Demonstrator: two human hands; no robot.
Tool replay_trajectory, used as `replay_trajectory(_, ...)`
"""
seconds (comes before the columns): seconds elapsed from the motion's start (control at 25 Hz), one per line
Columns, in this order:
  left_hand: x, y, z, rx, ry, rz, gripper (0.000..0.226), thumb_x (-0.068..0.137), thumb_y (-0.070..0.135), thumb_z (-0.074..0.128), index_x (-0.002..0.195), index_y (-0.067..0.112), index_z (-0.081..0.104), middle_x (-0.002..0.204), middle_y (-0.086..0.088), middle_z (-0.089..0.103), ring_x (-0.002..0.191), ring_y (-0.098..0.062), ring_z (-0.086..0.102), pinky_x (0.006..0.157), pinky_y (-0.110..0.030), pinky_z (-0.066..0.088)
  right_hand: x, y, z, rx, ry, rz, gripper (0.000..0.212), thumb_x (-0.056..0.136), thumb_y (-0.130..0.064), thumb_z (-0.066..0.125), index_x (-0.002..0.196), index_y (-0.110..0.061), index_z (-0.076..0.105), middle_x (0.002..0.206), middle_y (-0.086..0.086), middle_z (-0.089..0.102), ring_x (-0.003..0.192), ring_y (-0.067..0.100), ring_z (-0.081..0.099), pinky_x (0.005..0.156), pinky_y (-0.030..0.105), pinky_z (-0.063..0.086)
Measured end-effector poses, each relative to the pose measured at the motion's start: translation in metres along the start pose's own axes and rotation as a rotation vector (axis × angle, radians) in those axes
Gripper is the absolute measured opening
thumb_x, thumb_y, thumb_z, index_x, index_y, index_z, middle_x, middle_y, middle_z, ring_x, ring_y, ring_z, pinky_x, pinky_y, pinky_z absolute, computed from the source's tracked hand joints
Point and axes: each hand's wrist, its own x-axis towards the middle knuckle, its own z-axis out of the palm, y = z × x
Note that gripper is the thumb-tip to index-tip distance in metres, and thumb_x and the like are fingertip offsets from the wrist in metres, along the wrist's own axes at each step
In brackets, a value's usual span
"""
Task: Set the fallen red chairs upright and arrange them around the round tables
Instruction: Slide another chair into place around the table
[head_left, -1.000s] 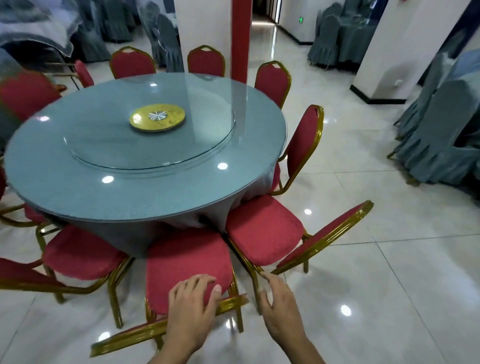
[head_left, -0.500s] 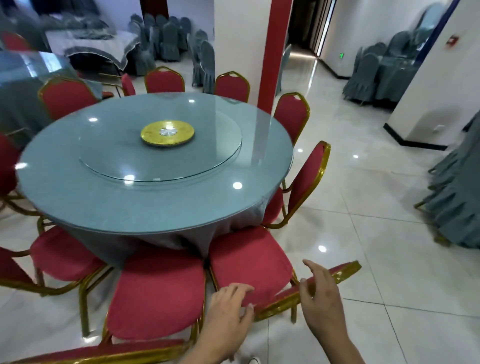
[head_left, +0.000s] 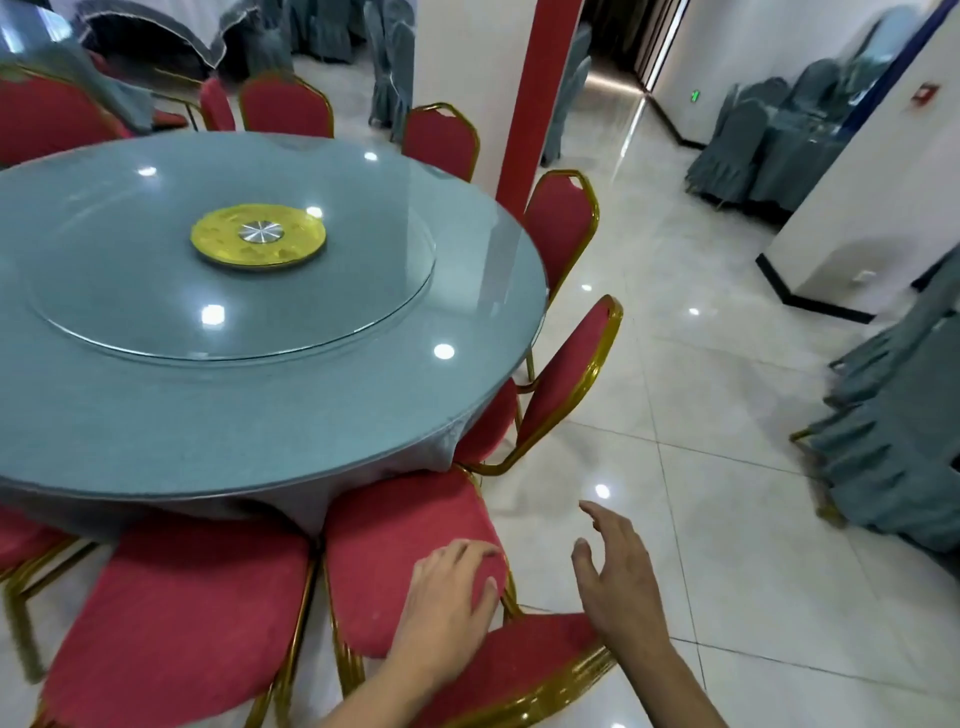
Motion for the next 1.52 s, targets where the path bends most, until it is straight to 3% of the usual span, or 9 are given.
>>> replay_trajectory(0.24,0.062,0.030,0.034,-0.071,0.104,-0.115,0.029,0.098,0.035,0.048,0.125,0.044,0.049,0.121,0.029,0.045,0.109,0.001,0.044,0.096,-0.023,0.034,0.071,0.048,-0.013,0.038,-0.067,-0.028,0.044,0.097,-0.026,0.056,0.136,-0.042,0.043,0.132,-0.024,0.035,0.117,0.002,0.050,0.096,0.030,0.053)
replay_trajectory(0.48,0.137,0.079,0.094,-0.094,0.221,-0.263,0.021,0.095,0.031,0.051,0.113,0.042,0.052,0.109,0.028,0.047,0.099,0.001,0.045,0.091,-0.026,0.039,0.169,0.122,-0.029,0.123,-0.168,-0.141,0.044,0.098,-0.027,0.054,0.137,-0.045,0.043,0.128,-0.028,0.037,0.115,-0.004,0.049,0.091,0.023,0.048)
replay_trajectory(0.72,0.212,0.167,0.169,-0.188,0.218,-0.403,0.032,0.096,0.025,0.054,0.123,0.042,0.050,0.113,0.024,0.050,0.107,0.001,0.049,0.098,-0.031,0.042,0.256,0.212,-0.083,0.205,-0.245,-0.176,0.043,0.099,-0.028,0.052,0.135,-0.048,0.042,0.128,-0.027,0.040,0.117,-0.007,0.048,0.088,0.022,0.045)
replay_trajectory(0.92,0.282,0.186,0.192,-0.229,0.231,-0.499,0.034,0.102,0.033,0.046,0.135,0.040,0.042,0.128,0.018,0.050,0.120,-0.006,0.049,0.103,-0.032,0.041,0.349,0.247,-0.097,0.219,-0.296,-0.201,0.044,0.098,-0.027,0.053,0.134,-0.049,0.041,0.126,-0.024,0.039,0.115,-0.006,0.049,0.084,0.022,0.044)
replay_trajectory(1.04,0.335,0.174,0.199,-0.529,0.405,-0.706,0.033,0.105,0.043,0.037,0.138,0.037,0.043,0.140,0.014,0.051,0.132,-0.013,0.047,0.099,-0.027,0.038,0.415,0.248,-0.090,0.201,-0.322,-0.279,0.045,0.098,-0.027,0.054,0.136,-0.047,0.040,0.122,-0.027,0.037,0.112,-0.004,0.049,0.087,0.023,0.046)
replay_trajectory(1.16,0.406,0.149,0.206,-0.989,0.527,-1.072,0.059,0.103,0.056,0.032,0.153,0.025,0.034,0.152,-0.005,0.044,0.131,-0.028,0.049,0.104,-0.047,0.042,0.486,0.241,-0.078,0.142,-0.338,-0.338,0.047,0.098,-0.028,0.056,0.138,-0.045,0.038,0.122,-0.028,0.035,0.110,-0.003,0.049,0.089,0.026,0.049)
replay_trajectory(1.28,0.465,0.123,0.204,-1.128,0.605,-1.282,0.063,0.099,0.055,0.044,0.143,0.010,0.046,0.138,-0.022,0.055,0.108,-0.040,0.061,0.107,-0.060,0.038,0.557,0.228,-0.059,0.126,-0.410,-0.298,0.047,0.099,-0.032,0.055,0.142,-0.040,0.037,0.128,-0.016,0.046,0.112,0.005,0.052,0.090,0.029,0.049)
replay_trajectory(1.4,0.493,0.114,0.206,-1.041,0.640,-1.409,0.046,0.094,0.040,0.054,0.105,-0.004,0.063,0.086,-0.020,0.057,0.070,-0.033,0.057,0.084,-0.040,0.050,0.613,0.211,-0.041,0.108,-0.515,-0.145,0.048,0.102,-0.040,0.048,0.147,-0.031,0.033,0.138,0.002,0.055,0.119,0.020,0.057,0.093,0.035,0.049)
replay_trajectory(1.52,0.507,0.111,0.214,-0.997,0.702,-1.435,0.034,0.092,0.033,0.054,0.079,0.003,0.062,0.070,-0.013,0.055,0.064,-0.028,0.053,0.071,-0.036,0.047,0.649,0.193,-0.019,0.174,-0.599,0.010,0.060,0.101,-0.056,0.040,0.152,-0.027,0.026,0.143,0.011,0.055,0.127,0.032,0.055,0.102,0.047,0.047)
